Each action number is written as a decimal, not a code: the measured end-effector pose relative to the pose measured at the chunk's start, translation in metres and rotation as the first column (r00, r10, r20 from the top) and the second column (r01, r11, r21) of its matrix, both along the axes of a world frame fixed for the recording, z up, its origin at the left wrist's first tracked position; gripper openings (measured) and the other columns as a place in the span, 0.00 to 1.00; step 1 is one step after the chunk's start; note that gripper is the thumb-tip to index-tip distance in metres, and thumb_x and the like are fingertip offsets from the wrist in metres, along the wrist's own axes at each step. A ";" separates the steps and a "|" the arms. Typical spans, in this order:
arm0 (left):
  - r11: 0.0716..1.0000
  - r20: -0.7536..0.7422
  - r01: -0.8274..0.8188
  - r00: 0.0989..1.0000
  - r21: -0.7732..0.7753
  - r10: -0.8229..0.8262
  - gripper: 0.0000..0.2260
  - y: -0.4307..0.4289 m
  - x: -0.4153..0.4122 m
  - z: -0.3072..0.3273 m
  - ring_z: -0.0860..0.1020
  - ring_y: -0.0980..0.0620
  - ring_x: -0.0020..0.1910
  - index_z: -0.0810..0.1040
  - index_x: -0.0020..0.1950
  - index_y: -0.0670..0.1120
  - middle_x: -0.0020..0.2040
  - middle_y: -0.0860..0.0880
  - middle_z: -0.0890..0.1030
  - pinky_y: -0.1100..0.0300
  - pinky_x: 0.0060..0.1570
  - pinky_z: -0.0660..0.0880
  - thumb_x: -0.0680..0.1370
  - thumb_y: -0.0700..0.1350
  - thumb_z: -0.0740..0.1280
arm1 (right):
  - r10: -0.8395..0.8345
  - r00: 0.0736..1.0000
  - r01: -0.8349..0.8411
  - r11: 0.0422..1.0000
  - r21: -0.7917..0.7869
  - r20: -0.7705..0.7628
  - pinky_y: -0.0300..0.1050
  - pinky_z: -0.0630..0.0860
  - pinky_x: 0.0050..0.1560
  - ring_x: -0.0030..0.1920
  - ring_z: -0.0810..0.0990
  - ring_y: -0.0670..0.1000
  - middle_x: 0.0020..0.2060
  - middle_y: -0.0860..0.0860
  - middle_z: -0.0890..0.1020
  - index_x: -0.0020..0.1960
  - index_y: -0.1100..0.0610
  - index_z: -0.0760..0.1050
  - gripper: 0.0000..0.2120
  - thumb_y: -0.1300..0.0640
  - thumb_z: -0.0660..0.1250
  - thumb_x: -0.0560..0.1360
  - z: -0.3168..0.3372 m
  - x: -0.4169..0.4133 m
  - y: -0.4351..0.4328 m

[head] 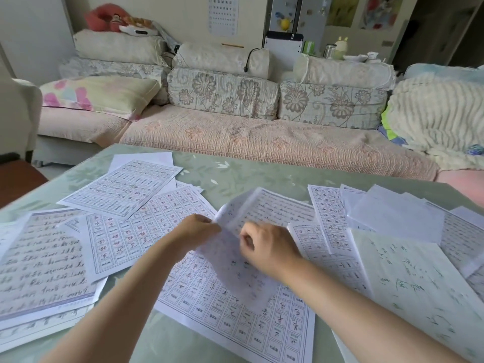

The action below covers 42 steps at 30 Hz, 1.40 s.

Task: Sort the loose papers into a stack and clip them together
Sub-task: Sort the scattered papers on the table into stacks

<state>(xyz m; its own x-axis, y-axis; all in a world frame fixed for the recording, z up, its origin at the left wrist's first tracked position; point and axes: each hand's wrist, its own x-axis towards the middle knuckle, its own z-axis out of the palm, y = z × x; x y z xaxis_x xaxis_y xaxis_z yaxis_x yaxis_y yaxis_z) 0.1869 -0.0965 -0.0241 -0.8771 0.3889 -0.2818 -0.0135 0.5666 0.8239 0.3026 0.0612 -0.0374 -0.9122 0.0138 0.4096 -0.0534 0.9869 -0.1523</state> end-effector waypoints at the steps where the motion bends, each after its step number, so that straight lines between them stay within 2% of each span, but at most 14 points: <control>1: 0.998 0.078 -0.003 0.997 0.060 -0.002 0.09 -0.005 0.002 0.004 0.74 0.49 0.32 0.80 0.45 0.42 0.37 0.45 0.78 0.62 0.35 0.72 0.73 0.47 0.68 | 0.046 0.999 -0.046 0.999 -0.014 0.021 0.42 0.68 0.37 0.39 0.81 0.54 0.41 0.50 0.84 0.48 0.54 0.78 0.09 0.52 0.61 0.77 -0.002 0.003 -0.005; 5: 0.994 0.294 0.044 0.953 0.100 -0.072 0.19 -0.025 0.004 0.009 0.77 0.49 0.31 0.77 0.51 0.38 0.40 0.44 0.80 0.59 0.31 0.75 0.80 0.56 0.63 | 0.203 0.960 -0.168 0.968 -0.185 0.191 0.45 0.78 0.47 0.44 0.82 0.51 0.45 0.49 0.85 0.51 0.52 0.81 0.09 0.53 0.64 0.76 -0.001 0.015 -0.022; 8: 0.996 0.256 0.086 0.962 0.032 -0.091 0.18 -0.028 0.007 0.010 0.80 0.48 0.33 0.80 0.51 0.36 0.40 0.42 0.83 0.58 0.35 0.79 0.76 0.52 0.70 | 0.242 0.918 -0.112 0.918 -0.379 0.314 0.42 0.79 0.50 0.46 0.82 0.43 0.45 0.44 0.85 0.49 0.50 0.83 0.08 0.51 0.67 0.74 -0.001 0.020 -0.030; 11: 0.992 0.195 0.122 0.974 -0.029 -0.114 0.12 -0.022 0.013 0.011 0.84 0.48 0.39 0.82 0.51 0.39 0.43 0.44 0.86 0.56 0.41 0.83 0.74 0.47 0.74 | 0.191 0.937 -0.002 0.841 -0.541 0.292 0.41 0.77 0.58 0.52 0.81 0.39 0.51 0.41 0.85 0.51 0.47 0.84 0.07 0.50 0.70 0.74 0.001 0.019 -0.026; 14: 0.987 0.168 0.144 0.977 -0.073 -0.130 0.05 -0.012 0.018 0.008 0.85 0.48 0.42 0.82 0.48 0.43 0.43 0.45 0.86 0.56 0.45 0.83 0.74 0.42 0.73 | 0.025 0.949 0.085 0.940 -0.332 0.314 0.48 0.60 0.75 0.73 0.67 0.46 0.72 0.44 0.71 0.62 0.43 0.78 0.15 0.50 0.66 0.76 0.004 0.020 -0.013; 16: 0.986 0.131 0.137 0.983 -0.094 -0.125 0.06 -0.007 0.022 0.009 0.84 0.49 0.43 0.81 0.48 0.45 0.45 0.46 0.85 0.58 0.43 0.83 0.75 0.36 0.69 | -0.032 0.911 0.150 0.954 -0.259 0.410 0.49 0.55 0.77 0.76 0.62 0.47 0.76 0.43 0.65 0.68 0.42 0.73 0.20 0.48 0.66 0.76 0.002 0.025 -0.005; 23: 0.999 0.080 0.028 0.996 -0.026 -0.026 0.08 -0.005 0.029 0.015 0.83 0.50 0.40 0.82 0.52 0.42 0.45 0.46 0.84 0.61 0.33 0.78 0.74 0.40 0.73 | 0.114 0.899 0.141 0.838 -0.527 0.423 0.40 0.69 0.69 0.67 0.74 0.43 0.68 0.41 0.75 0.64 0.45 0.78 0.19 0.58 0.66 0.76 0.006 0.026 0.006; 26: 0.997 0.056 -0.069 0.996 0.045 0.066 0.08 -0.017 0.029 0.020 0.83 0.50 0.38 0.83 0.51 0.43 0.43 0.47 0.85 0.62 0.29 0.76 0.73 0.37 0.72 | -0.007 0.945 0.205 0.791 -0.577 0.327 0.40 0.79 0.45 0.45 0.83 0.47 0.67 0.38 0.69 0.66 0.46 0.76 0.17 0.58 0.64 0.79 0.013 0.026 0.013; 27: 0.992 0.058 -0.095 0.994 0.078 0.090 0.08 -0.022 0.029 0.024 0.83 0.50 0.37 0.82 0.50 0.44 0.43 0.47 0.84 0.63 0.27 0.75 0.72 0.36 0.72 | -0.091 0.952 0.249 0.782 -0.571 0.291 0.42 0.80 0.44 0.43 0.83 0.49 0.69 0.39 0.68 0.67 0.47 0.74 0.18 0.57 0.64 0.79 0.014 0.025 0.016; 31: 0.957 0.133 -0.147 0.984 0.250 0.117 0.11 -0.042 0.033 0.033 0.84 0.46 0.42 0.80 0.53 0.44 0.47 0.45 0.85 0.57 0.32 0.79 0.73 0.33 0.71 | -0.269 0.908 0.416 0.674 -0.611 0.321 0.50 0.67 0.69 0.70 0.69 0.54 0.75 0.53 0.63 0.77 0.52 0.59 0.32 0.48 0.67 0.77 0.015 0.023 0.023; 34: 0.901 0.254 -0.158 0.966 0.404 0.056 0.12 -0.055 0.039 0.036 0.84 0.41 0.48 0.78 0.56 0.41 0.51 0.41 0.84 0.45 0.44 0.81 0.74 0.31 0.69 | -0.148 0.918 0.395 0.442 -0.805 0.369 0.54 0.64 0.72 0.75 0.64 0.56 0.76 0.54 0.63 0.79 0.54 0.53 0.41 0.43 0.70 0.75 0.016 0.020 0.022; 36: 0.868 0.301 -0.163 0.953 0.469 0.017 0.12 -0.060 0.044 0.037 0.84 0.39 0.48 0.77 0.57 0.39 0.52 0.39 0.84 0.43 0.47 0.80 0.75 0.30 0.67 | -0.087 0.942 0.334 0.324 -0.885 0.323 0.56 0.65 0.72 0.72 0.68 0.55 0.73 0.53 0.69 0.77 0.56 0.59 0.40 0.44 0.72 0.72 0.019 0.016 0.020; 39: 0.912 0.232 -0.076 0.972 0.404 -0.022 0.11 -0.063 0.050 0.037 0.84 0.42 0.50 0.78 0.57 0.40 0.50 0.42 0.85 0.43 0.53 0.79 0.75 0.36 0.70 | -0.108 0.945 0.327 0.357 -0.875 0.309 0.50 0.69 0.66 0.65 0.75 0.54 0.64 0.51 0.77 0.69 0.59 0.70 0.29 0.52 0.75 0.72 0.025 0.011 0.019; 42: 0.998 -0.138 -0.003 0.990 0.066 0.012 0.11 -0.067 0.046 0.035 0.83 0.46 0.46 0.80 0.52 0.46 0.43 0.50 0.85 0.50 0.46 0.80 0.76 0.51 0.70 | -0.071 0.922 0.355 0.549 -0.757 0.381 0.46 0.80 0.52 0.50 0.83 0.51 0.51 0.53 0.83 0.57 0.56 0.77 0.15 0.61 0.75 0.72 0.028 0.014 0.025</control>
